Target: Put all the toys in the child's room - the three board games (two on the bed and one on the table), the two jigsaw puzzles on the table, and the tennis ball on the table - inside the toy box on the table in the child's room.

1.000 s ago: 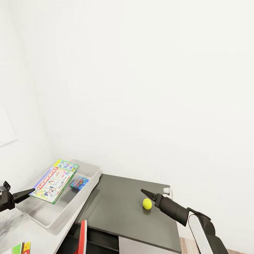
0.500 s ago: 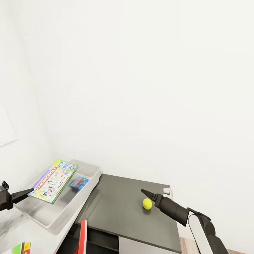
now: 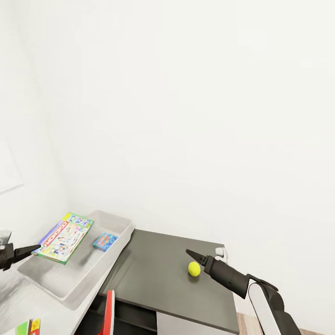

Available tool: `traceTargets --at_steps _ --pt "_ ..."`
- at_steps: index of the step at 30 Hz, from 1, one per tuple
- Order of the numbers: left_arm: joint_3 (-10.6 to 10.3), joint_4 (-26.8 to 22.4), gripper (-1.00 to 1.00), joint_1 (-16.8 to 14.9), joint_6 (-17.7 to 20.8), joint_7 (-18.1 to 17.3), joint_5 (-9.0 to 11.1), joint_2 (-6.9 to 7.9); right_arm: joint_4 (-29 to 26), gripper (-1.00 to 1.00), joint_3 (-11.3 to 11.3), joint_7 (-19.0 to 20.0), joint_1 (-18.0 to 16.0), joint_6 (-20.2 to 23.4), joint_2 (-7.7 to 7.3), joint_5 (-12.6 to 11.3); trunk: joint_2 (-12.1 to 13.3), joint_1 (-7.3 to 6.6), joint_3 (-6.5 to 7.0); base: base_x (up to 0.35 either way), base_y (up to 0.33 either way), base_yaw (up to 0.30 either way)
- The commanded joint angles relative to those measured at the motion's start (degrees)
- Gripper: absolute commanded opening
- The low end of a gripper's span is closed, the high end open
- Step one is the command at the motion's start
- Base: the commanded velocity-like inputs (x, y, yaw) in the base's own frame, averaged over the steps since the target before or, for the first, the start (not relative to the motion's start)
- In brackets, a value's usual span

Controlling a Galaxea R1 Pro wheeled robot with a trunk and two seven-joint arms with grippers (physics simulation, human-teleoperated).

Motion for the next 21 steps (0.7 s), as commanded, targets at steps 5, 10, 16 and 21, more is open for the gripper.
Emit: traceTargets --at_steps 5,10,16,21 --pt "0.0 -0.1 -1.0 -0.8 0.0 6.6 0.4 0.05 -1.8 1.0 -0.1 0.2 0.0 0.4 0.03 -0.1 0.0 0.02 -0.02 0.0 0.0 0.0" --pt "-0.2 -0.6 -1.0 -1.0 -0.3 10.8 0.4 -0.32 -6.2 1.0 0.0 0.1 0.0 0.6 0.05 -0.1 0.0 0.02 -0.03 0.0 0.0 0.0" --pt "-0.4 -1.3 -1.0 -1.0 -3.3 15.3 0.4 -0.6 -7.3 1.0 0.0 0.1 0.0 0.9 0.02 -0.1 0.0 0.02 -0.35 0.0 0.0 0.0" --pt "-0.5 -1.3 -1.0 -1.0 -4.5 16.3 0.4 -0.64 -7.4 1.0 0.0 0.1 0.0 1.0 0.02 -0.1 0.0 0.02 -0.78 0.0 0.0 0.0"
